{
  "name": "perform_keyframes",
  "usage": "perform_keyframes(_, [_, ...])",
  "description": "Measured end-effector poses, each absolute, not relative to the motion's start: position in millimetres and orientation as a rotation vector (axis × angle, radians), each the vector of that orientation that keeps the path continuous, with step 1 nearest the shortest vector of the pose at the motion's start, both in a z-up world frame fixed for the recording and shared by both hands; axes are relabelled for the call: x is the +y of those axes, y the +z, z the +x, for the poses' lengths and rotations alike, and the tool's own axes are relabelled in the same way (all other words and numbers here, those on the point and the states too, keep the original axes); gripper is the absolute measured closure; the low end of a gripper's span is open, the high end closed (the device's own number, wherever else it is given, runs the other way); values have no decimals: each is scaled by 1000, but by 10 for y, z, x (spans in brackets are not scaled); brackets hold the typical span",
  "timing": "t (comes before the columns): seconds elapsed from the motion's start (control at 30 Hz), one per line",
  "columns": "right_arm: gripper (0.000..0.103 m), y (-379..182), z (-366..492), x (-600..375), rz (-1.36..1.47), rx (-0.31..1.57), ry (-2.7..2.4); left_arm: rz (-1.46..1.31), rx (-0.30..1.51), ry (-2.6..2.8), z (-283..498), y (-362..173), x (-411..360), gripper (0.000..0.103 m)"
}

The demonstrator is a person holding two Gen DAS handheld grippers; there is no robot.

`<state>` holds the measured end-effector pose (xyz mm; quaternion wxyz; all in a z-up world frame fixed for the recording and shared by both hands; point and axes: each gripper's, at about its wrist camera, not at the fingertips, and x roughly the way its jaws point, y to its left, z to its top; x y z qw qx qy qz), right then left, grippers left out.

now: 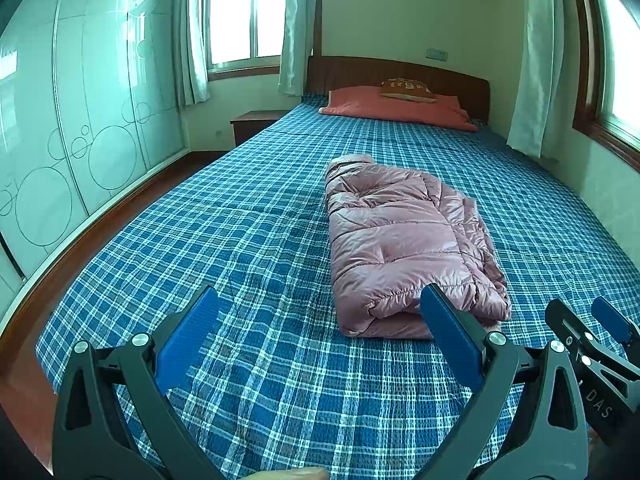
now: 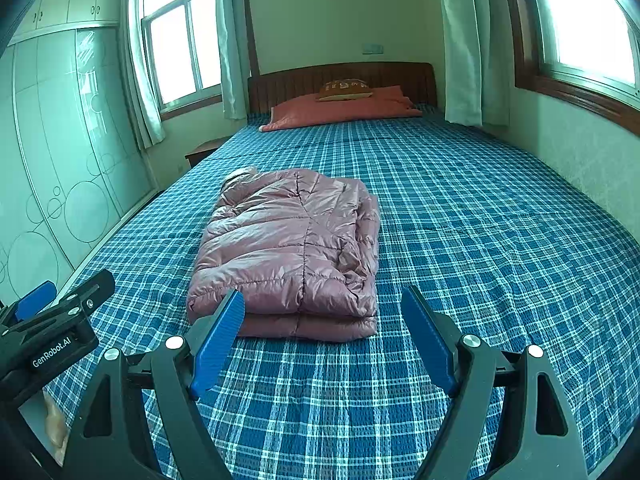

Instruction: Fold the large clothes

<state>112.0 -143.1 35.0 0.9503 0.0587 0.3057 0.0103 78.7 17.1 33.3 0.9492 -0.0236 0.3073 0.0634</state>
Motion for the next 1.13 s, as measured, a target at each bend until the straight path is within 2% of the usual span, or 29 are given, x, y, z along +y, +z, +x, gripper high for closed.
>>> perform_keyframes(1.13, [24, 244, 1203, -1478, 132, 639, 15, -83, 632, 144, 970, 190, 271, 2])
